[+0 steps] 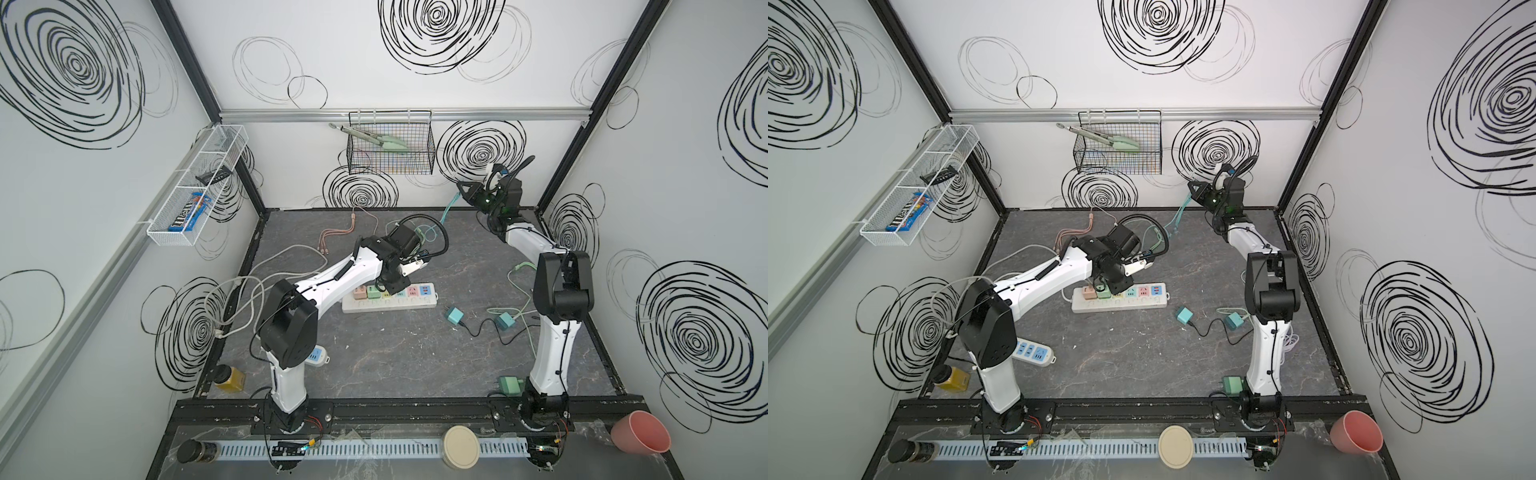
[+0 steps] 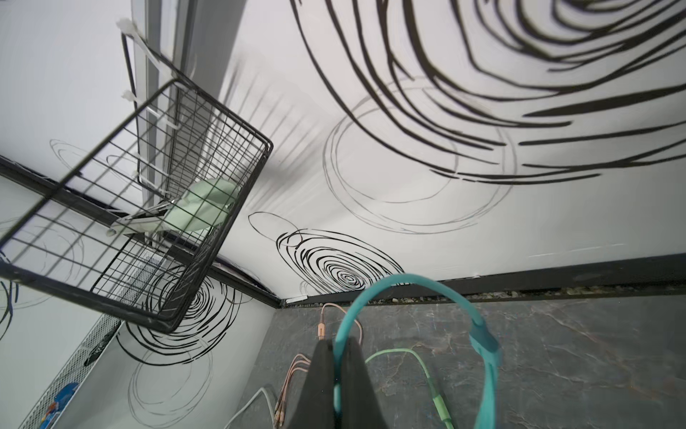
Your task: Insert the plug
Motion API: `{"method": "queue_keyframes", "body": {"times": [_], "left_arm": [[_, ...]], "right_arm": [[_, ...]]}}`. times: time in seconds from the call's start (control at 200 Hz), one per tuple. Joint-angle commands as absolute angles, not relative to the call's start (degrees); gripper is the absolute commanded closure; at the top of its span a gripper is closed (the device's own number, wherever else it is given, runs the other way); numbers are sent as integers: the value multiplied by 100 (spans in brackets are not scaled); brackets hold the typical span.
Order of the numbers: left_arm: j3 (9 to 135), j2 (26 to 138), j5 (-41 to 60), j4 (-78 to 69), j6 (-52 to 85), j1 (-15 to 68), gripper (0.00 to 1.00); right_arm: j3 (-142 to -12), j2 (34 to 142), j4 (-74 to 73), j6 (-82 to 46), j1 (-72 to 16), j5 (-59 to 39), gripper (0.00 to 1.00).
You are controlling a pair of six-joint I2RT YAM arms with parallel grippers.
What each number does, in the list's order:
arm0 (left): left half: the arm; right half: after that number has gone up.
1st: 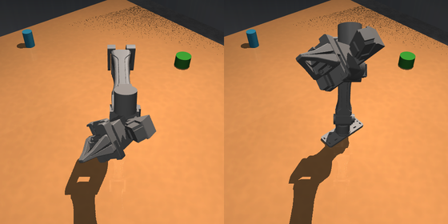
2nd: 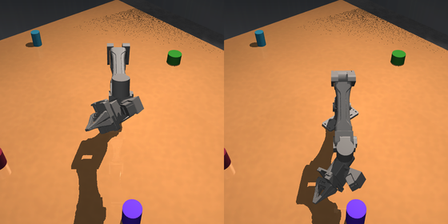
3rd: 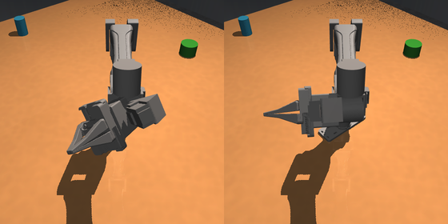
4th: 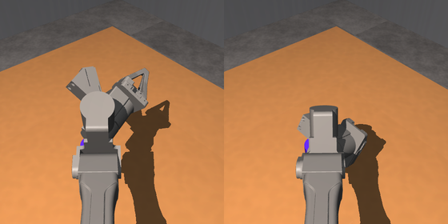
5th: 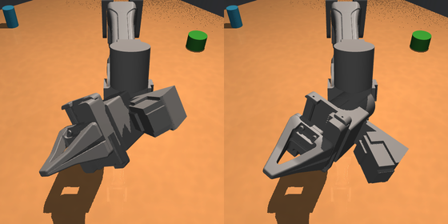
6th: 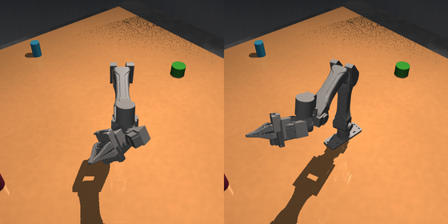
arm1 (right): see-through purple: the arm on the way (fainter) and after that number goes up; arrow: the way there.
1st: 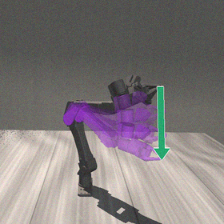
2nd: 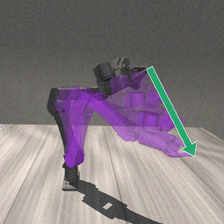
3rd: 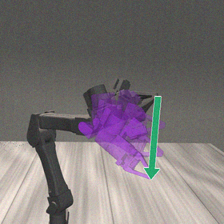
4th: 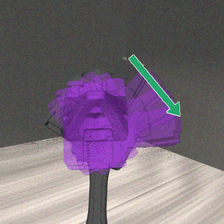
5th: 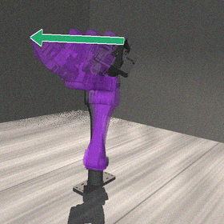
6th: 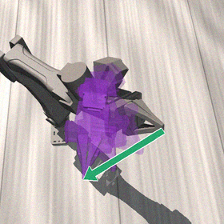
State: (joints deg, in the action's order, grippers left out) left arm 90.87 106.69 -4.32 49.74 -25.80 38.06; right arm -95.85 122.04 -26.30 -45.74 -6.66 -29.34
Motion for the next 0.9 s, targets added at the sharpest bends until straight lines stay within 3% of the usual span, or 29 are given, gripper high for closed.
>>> {"method": "queue_keyframes", "body": {"times": [0.0,0.06,0.11,0.18,0.285,0.38,0.425,0.72,0.896], "left_arm": [[9264,10648,-545,5104,-3324,3671,100],[9297,10685,-527,5148,-3451,3582,100],[9329,10725,-513,5144,-3497,3473,100],[9343,10787,-534,5131,-3553,3318,100],[9343,10861,-593,5202,-3654,3178,100],[9334,10879,-561,5225,-3765,3180,100],[9334,10897,-543,5233,-3814,3211,100],[9475,11245,-765,5339,-3998,3375,100],[9526,11289,-562,5485,-4056,3384,100]], "right_arm": [[-9947,12453,-2580,-4391,-888,-3079,100],[-9965,12539,-2346,-4336,-921,-2950,99],[-9859,12521,-2140,-4247,-911,-2766,86],[-9601,12406,-1894,-4070,-868,-2525,76],[-9231,12206,-1601,-3902,-677,-2469,31],[-8945,11953,-1096,-3803,-461,-2552,14],[-8660,11765,-1055,-3711,-379,-2594,1],[-6521,10289,-1466,-3665,39,-3121,3],[-5892,9713,-1425,-3582,116,-3185,3]]}}
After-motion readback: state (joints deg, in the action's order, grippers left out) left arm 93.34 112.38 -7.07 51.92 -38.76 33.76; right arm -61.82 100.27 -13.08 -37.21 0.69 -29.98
